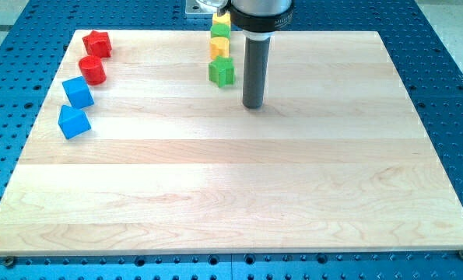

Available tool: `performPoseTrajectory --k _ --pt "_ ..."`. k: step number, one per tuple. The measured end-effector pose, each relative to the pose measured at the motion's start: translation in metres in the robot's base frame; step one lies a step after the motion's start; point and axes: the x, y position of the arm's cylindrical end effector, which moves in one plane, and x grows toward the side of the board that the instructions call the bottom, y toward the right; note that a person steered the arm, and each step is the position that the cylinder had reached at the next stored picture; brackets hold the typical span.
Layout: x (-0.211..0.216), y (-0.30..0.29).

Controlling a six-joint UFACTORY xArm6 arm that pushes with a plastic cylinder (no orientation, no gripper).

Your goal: Move the blue triangle to the bottom of the green star

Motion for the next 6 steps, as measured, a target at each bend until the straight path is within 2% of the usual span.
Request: performPoseTrajectory --k 3,5,6 --pt "0.003 -0.004" --pt "0.042 -0.003" --pt "-0.001 0.072"
